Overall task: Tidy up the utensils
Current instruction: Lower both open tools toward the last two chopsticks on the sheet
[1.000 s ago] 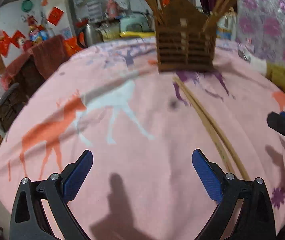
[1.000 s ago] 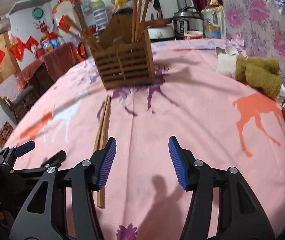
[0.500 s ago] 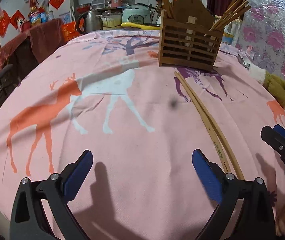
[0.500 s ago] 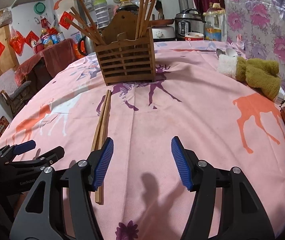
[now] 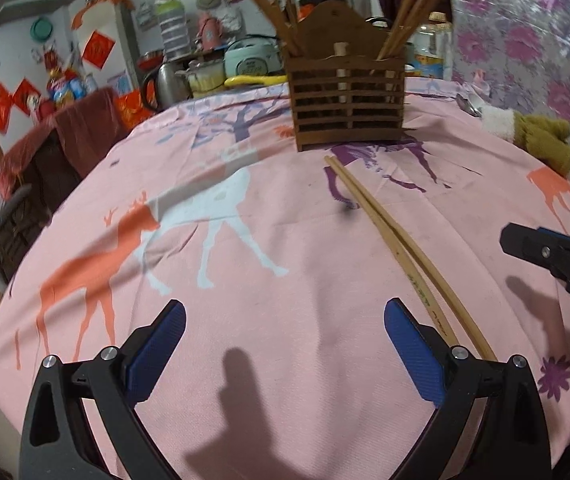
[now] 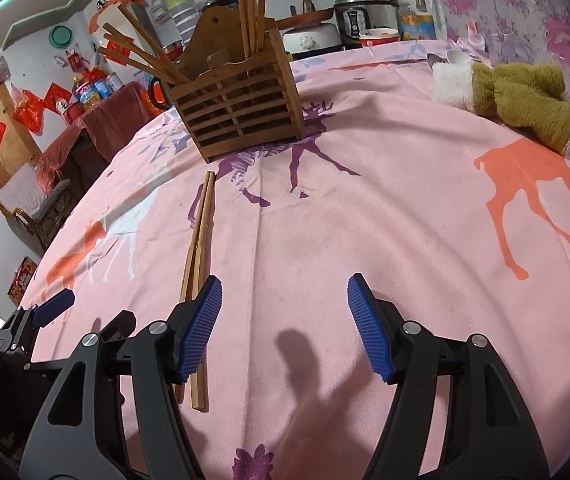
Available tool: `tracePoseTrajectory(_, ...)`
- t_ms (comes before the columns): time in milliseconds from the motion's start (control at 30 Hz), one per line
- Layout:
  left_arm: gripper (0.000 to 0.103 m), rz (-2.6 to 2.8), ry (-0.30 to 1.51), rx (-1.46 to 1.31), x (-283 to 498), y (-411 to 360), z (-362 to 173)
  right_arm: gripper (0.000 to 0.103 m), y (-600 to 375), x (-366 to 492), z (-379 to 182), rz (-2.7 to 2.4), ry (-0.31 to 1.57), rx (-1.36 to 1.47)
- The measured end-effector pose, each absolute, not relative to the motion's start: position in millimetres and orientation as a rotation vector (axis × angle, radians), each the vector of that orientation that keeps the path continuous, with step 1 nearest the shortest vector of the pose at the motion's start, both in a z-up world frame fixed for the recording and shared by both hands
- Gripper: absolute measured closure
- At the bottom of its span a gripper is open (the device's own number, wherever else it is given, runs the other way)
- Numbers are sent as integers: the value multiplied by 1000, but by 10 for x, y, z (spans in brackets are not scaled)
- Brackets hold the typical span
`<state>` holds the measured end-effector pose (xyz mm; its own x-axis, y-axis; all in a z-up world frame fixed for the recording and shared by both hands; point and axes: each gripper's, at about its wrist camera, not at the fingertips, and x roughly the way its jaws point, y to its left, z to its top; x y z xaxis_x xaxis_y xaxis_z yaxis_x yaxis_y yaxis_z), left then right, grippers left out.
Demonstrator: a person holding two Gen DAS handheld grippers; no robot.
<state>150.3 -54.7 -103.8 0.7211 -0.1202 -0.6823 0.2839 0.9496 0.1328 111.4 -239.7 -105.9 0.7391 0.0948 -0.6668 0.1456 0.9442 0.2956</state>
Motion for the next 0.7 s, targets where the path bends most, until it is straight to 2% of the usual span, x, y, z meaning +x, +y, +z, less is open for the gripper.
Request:
tracePoseTrajectory(267, 5, -412, 732, 256, 1394, -617, -1099, 38, -2459, 1034, -1037, -66, 714, 356)
tracePoseTrajectory(400, 5, -419, 666, 310, 1276, -691, -1095, 38, -2540, 1025, -1066, -62, 713, 406)
tracePoseTrajectory(700, 6, -532, 699, 307, 1233, -739, -1120, 37, -2532, 1034, -1075, -59, 716, 412)
